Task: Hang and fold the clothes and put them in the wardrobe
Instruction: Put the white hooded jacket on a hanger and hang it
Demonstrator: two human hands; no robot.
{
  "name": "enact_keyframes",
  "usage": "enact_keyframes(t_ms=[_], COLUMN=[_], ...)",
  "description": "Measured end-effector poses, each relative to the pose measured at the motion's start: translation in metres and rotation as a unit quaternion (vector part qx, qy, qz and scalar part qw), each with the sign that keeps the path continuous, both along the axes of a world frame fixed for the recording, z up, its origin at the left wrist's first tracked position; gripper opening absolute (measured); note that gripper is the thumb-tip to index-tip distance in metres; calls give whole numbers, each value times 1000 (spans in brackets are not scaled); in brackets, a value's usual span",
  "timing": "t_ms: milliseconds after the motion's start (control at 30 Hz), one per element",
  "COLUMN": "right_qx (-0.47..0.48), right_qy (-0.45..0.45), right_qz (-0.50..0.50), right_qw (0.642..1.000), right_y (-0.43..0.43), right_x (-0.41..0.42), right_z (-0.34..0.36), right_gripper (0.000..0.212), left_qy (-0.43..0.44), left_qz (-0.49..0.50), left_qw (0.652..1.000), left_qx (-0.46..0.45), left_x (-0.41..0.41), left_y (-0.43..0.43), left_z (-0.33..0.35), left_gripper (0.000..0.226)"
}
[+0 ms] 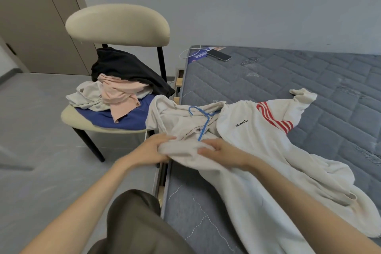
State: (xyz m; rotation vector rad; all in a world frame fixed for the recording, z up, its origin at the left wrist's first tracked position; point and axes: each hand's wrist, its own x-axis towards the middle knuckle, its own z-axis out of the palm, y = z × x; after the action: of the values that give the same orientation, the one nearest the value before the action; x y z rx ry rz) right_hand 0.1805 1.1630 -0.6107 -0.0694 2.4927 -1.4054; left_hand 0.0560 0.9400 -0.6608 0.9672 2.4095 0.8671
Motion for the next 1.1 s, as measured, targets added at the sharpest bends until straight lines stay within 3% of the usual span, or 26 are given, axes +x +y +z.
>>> enact_keyframes(t_ms=[167,233,333,433,567,667,767,833,933,1000,1033,1100], right_qx=[38,80,134,164,252,348,414,443,419,364,367,428], right_qy=[54,61,55,68,95,23,-21,37,113,65,23,-14], right_qz=[-118,-161,-195,-242,-372,-392,-356,-318,-186,-81,-33,24], right_qw=[991,982,970,954,888,851,837,837,882,926,929,903], right_y=[27,36,45,54,78,96,94,82,53,25,11,-12], right_x=[-19,-26,-32,-38,-42,-44,-42,-42,-42,-34,-30,-20], right_z=[15,10,-2,-13,-25,-39,-51,-53,-52,-57,-62,-75], right_gripper=[15,15,26,19,24,32,42,42,24,33,46,63], left_qy=[-107,-110,3,71,175,171,83,13,-102,-240,-296,-342], left_qz=[30,17,47,58,125,188,219,227,238,266,275,282], left_qw=[992,991,998,995,975,963,967,973,964,934,914,891], left_qx=[61,70,32,35,56,93,102,45,-57,-9,34,96], left_x=[-18,-24,-33,-40,-37,-25,-16,-11,-3,4,7,9], left_y=[19,33,53,74,110,116,99,83,64,62,63,67], left_z=[48,52,40,27,14,0,-22,-38,-60,-67,-69,-69], left_gripper=[16,29,25,3,34,38,24,23,19,26,31,34])
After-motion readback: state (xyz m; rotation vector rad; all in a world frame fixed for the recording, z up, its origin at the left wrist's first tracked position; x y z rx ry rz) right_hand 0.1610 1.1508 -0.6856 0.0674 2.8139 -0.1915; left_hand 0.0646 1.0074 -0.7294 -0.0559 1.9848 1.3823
